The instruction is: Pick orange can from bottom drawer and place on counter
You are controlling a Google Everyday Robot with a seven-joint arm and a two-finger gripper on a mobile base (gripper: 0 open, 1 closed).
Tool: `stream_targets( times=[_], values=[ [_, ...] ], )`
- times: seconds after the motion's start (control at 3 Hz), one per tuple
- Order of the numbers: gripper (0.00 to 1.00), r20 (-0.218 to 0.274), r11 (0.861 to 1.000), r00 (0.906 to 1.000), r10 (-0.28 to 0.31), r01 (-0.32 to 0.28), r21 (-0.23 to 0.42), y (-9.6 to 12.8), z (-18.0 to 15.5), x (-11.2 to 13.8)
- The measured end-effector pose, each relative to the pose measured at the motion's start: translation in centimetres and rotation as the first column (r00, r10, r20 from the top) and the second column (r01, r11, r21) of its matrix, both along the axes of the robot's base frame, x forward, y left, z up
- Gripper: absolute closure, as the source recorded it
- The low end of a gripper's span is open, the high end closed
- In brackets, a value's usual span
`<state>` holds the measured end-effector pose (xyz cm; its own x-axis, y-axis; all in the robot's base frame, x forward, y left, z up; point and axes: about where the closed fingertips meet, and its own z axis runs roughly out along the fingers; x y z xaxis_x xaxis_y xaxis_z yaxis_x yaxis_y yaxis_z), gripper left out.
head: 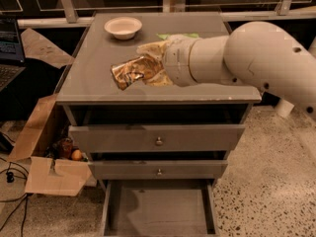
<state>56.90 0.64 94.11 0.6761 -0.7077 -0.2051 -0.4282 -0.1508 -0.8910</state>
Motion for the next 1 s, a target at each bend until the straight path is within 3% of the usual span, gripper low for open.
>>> stream_targets(
  times=[0.33,1.0],
  values=[
    [1.0,0.018,0.996,0.9961,-0.086,0.086,0.01,-0.5,1.0,3.8],
    [1.0,-0.013,0.992,0.9921,-0.125,0.125,0.005,0.0,0.4,8.3]
  ],
)
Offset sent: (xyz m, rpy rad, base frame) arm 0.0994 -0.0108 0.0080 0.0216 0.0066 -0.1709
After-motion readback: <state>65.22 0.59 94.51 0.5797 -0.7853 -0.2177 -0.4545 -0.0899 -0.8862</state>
